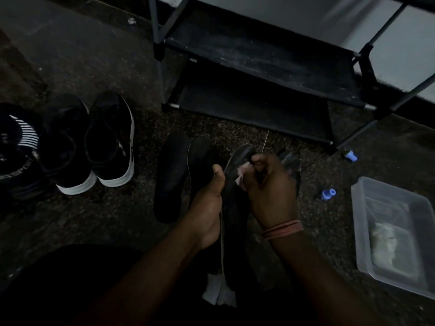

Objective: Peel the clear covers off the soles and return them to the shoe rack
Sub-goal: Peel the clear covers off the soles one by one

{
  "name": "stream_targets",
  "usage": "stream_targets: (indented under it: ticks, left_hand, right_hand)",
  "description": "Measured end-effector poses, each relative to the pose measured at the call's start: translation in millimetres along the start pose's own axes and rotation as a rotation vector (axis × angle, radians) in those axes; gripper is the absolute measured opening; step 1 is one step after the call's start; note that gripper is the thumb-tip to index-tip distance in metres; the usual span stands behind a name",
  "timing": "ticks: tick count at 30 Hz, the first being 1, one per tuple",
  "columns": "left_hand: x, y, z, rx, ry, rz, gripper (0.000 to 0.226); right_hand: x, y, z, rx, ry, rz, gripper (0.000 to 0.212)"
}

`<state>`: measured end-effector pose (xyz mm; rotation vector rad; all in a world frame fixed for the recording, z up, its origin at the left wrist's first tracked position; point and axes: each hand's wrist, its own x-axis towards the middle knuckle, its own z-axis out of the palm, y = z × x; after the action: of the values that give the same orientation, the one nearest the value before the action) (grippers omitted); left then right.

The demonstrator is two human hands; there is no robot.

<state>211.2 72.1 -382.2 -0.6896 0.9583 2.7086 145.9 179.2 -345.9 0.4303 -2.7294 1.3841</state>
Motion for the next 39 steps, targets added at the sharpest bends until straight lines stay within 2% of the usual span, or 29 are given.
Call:
stream_targets:
  ticks: [2, 4, 7, 10, 12, 15, 17, 19, 22, 24, 27, 29, 32, 33, 36, 37, 39]
  left_hand:
    - [-3, 1, 2, 0.005, -0.001, -0.011, 0.070]
    - [-2, 2, -2, 0.018, 0.015, -0.003, 0.070]
    - [-3, 5, -3, 0.018, 0.034, 0.024, 0.070]
    - [-4, -1, 2, 0.003, -0.016, -0.039, 0.073]
    - [-1, -4, -1, -0.003, -0.018, -0.048, 0.073]
    - [-1, -2, -4, -0.056, -0.011, -0.004, 0.075]
    - [-2, 1, -3, -0.065, -0.013, 0.021, 0.073]
    - [-4, 1, 0, -0.045, -0.021, -0.005, 0.074]
    - [-3, -3, 0, -0.014, -0.017, -0.047, 0.074]
    - [-3, -2, -1, -0.042, -0.012, -0.030, 0.074]
    - [-3, 5, -2, -0.101, -0.006, 0.011, 0.075]
    - [-2, 4, -1, -0.104, -0.008, -0.008, 0.076]
    - [-2, -2, 0, -0.088, -0.033, -0.040, 0.076]
    - [-2, -3, -1, -0.088, -0.036, -0.033, 0.076]
    - [-1, 2, -3, -0.121, -0.013, 0.024, 0.074]
    - [-1, 3, -4, -0.120, -0.009, 0.039, 0.074]
    - [-4, 4, 1, -0.117, -0.031, 0.007, 0.076]
  right_hand:
    - [-3, -4, 2, -0.056, -0.006, -0.052, 0.007]
    - [-13, -14, 8, -0.070, -0.105, -0.134, 0.008]
    - [-14, -19, 9, 0.005, -0.196, -0.127, 0.009]
    - [5, 1, -5, -0.018, -0.068, -0.032, 0.009]
    - [3, -1, -10, -0.083, -0.015, -0.068, 0.012]
    - [-15, -23, 4, -0.099, -0.158, -0.233, 0.010]
    - [-13, -25, 8, -0.047, -0.219, -0.217, 0.011]
    - [-2, -11, 0, -0.012, -0.170, -0.116, 0.013]
    - [5, 2, -10, -0.171, -0.011, -0.110, 0.011]
    - [-8, -8, 0, -0.200, -0.090, -0.171, 0.013]
    - [-20, -25, 12, -0.093, -0.225, -0.200, 0.014]
    - [-8, -14, 5, -0.054, -0.165, -0.160, 0.015]
    - [3, 0, -9, -0.133, -0.026, -0.107, 0.015]
    - [-1, -4, -7, -0.179, -0.041, -0.127, 0.015]
    - [-21, -23, 11, -0.203, -0.232, -0.239, 0.014]
    - [-20, -24, 11, -0.166, -0.246, -0.245, 0.014]
    - [-6, -13, 2, -0.115, -0.159, -0.184, 0.014]
